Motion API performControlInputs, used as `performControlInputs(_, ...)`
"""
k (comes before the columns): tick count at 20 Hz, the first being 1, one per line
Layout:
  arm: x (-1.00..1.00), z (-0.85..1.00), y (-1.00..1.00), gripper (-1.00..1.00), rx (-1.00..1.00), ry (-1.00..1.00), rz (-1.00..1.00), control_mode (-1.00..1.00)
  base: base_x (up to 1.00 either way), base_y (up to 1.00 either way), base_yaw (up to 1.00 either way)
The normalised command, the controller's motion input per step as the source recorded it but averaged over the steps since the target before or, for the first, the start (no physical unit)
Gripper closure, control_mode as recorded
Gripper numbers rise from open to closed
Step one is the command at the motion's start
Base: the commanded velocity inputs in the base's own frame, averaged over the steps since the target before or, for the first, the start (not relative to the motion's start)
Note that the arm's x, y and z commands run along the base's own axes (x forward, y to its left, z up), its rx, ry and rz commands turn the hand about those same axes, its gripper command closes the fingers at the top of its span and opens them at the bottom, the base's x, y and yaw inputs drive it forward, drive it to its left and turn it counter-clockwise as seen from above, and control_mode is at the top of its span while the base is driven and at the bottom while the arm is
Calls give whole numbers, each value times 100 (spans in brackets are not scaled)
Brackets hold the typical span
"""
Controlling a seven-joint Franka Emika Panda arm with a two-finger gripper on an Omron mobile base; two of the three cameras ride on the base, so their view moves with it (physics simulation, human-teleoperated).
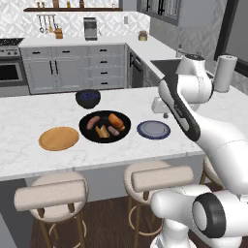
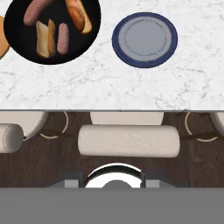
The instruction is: Place one bun and one sausage from the bowl on each plate.
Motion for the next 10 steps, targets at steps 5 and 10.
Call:
performControlInputs(5,6,0,18,-100,0,0,0,-100,0,0,0)
performControlInputs(10,62,0,52,-100,0,0,0,-100,0,0,0)
